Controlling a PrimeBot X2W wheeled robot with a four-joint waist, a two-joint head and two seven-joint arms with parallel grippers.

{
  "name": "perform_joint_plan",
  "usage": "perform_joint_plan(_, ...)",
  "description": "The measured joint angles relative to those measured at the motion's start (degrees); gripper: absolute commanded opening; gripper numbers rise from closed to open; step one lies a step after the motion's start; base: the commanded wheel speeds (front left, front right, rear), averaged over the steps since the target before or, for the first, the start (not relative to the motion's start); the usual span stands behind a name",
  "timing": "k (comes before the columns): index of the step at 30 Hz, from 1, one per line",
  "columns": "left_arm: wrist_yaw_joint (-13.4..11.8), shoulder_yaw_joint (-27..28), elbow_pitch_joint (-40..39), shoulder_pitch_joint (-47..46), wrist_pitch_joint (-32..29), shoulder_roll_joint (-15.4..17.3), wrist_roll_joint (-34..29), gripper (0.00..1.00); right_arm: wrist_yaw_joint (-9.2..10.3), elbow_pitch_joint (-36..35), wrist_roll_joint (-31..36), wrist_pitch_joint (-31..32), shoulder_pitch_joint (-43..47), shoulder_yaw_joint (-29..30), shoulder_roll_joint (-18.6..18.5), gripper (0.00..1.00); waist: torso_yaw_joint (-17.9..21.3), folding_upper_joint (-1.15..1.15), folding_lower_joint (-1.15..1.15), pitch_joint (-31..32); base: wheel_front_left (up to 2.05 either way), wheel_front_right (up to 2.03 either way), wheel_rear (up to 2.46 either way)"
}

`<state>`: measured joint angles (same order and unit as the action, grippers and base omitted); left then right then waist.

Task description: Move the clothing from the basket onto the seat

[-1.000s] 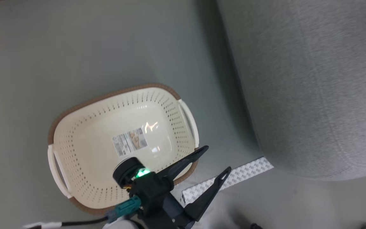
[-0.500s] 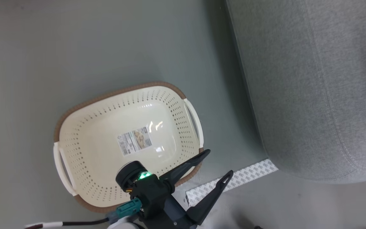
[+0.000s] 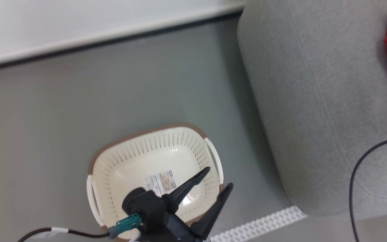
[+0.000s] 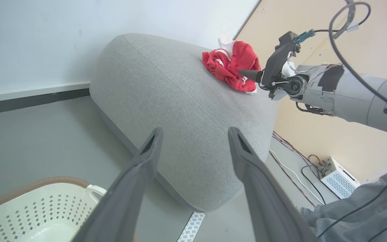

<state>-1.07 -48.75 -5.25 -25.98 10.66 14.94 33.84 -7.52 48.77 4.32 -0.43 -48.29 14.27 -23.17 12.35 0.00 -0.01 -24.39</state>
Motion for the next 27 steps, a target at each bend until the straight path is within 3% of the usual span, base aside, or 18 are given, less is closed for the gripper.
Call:
perform_joint_plan(8,-1.63,2.97,4.95,6.19,3.14,-0.45,2.89,1.00,0.00,-8.37,-8.13,1.59,11.01,-10.23,0.92,1.00,-1.40,0.00,0.00,9.60,0.00,0.00,0.00)
perform_joint_plan(15,-5.08,6.73,7.06,12.45,4.09,-0.05,2.96,1.00,0.01,-22.19,-15.64,4.04,24.63,-12.94,0.49,1.00,-3.34,-0.01,0.00,18.47,0.00,0.00,0.00)
perform_joint_plan(21,-8.69,10.27,7.33,16.03,4.27,1.25,2.03,1.00,0.03,-36.80,-18.12,3.43,36.39,-13.15,4.92,1.00,-6.54,-0.01,-0.01,23.84,0.00,0.00,0.00)
perform_joint_plan(27,-12.82,18.12,6.61,20.07,4.35,2.20,-0.46,1.00,0.03,-46.51,-15.34,1.55,42.81,-14.55,10.94,1.00,-10.25,-0.01,0.00,26.68,0.00,0.00,0.00)
